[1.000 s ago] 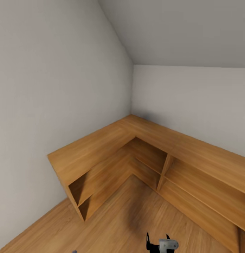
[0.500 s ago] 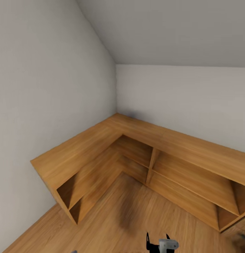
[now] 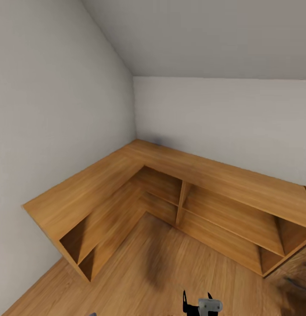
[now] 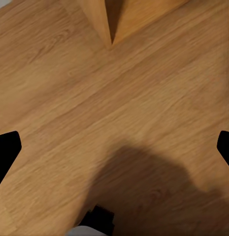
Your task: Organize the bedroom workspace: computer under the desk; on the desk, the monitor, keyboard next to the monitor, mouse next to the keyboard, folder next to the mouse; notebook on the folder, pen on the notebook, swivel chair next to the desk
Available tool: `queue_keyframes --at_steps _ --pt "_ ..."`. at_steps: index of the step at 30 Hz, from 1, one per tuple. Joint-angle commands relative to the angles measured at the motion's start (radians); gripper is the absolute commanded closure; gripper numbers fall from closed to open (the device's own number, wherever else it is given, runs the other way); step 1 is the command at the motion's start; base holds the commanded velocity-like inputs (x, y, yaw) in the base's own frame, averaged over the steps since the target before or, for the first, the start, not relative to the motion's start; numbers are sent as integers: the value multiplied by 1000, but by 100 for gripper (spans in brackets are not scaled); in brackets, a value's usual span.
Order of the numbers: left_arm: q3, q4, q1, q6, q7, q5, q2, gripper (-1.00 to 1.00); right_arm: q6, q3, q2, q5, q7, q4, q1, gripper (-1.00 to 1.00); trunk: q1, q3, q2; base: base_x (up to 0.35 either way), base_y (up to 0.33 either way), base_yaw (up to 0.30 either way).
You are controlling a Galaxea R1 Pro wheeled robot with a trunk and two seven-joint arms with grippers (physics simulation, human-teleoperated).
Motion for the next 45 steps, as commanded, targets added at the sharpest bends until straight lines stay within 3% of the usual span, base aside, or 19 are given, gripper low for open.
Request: queue_keyframes --at_steps 1,11,21,45 --pt "-9 -1 0 -2 8 2 0 -100 -1 9 0 -4 -6 1 -1 -100 0 -2 -1 0 0 -135" --pt "-9 -1 0 -2 9 2 0 -100 -1 8 0 -4 -6 0 -1 -100 0 -15 -1 2 9 -170" --pt "-9 -1 0 -2 9 2 0 -100 -3 8 0 -5 -7 1 -1 -100 0 -17 -1 191 208 -59" --pt "-9 -1 0 -2 7 2 0 -100 -4 9 0 -2 -6 1 -1 -100 0 3 -1 33 28 -189"
